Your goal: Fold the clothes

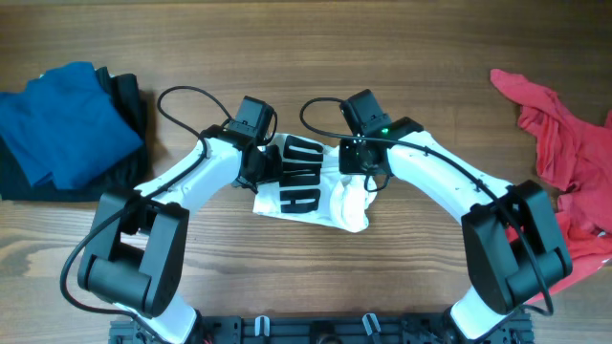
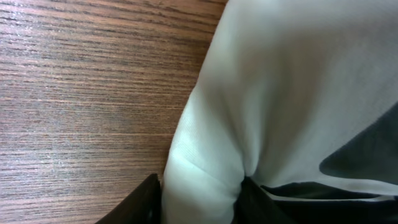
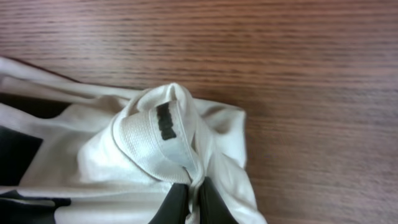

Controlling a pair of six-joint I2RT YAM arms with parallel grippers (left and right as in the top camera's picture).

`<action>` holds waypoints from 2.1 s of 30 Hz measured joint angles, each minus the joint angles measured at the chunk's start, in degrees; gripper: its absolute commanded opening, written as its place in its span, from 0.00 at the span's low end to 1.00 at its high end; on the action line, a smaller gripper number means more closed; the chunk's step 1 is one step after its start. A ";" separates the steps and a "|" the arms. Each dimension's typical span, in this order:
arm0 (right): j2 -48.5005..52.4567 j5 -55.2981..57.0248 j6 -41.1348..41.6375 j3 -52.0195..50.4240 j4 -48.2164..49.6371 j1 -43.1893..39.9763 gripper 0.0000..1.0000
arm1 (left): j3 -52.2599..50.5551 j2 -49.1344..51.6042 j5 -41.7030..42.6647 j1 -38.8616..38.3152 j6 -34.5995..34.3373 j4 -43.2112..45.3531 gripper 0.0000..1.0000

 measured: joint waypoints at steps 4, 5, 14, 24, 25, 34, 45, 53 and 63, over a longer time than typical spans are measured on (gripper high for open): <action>-0.26 2.01 2.64 0.02 -2.56 -0.24 0.21 | 0.00 0.00 0.42 0.17 -0.63 -0.09 0.36; -0.26 2.75 3.37 0.02 -2.91 -0.35 0.23 | 0.00 0.00 0.46 0.20 -0.68 -0.20 0.35; -0.72 5.14 2.40 0.13 -6.29 -2.64 0.27 | 0.00 -0.44 0.00 1.27 -1.09 -4.44 0.35; -10.01 -10.71 -5.09 1.77 -11.08 -0.20 0.27 | 0.00 -0.66 -1.05 1.40 -1.27 -6.47 0.40; -10.01 -11.65 -5.60 1.73 -11.32 0.81 0.27 | 0.00 -0.66 -1.05 1.40 -1.29 -6.47 0.41; -10.01 -11.69 -6.34 -3.06 -6.29 9.16 0.39 | 0.00 -0.66 -1.05 1.62 -1.27 -6.49 0.43; -9.88 -9.46 -5.38 -10.10 4.24 9.49 0.04 | -0.07 -0.66 -1.03 1.68 -1.27 -6.51 0.44; -10.16 -4.52 -0.83 -10.43 -5.31 9.18 0.04 | -0.07 -0.66 -0.87 1.70 -1.29 -6.49 0.37; -17.27 0.70 4.02 -10.45 -8.68 7.45 0.04 | -0.02 -0.66 0.57 1.66 -1.49 -7.21 0.28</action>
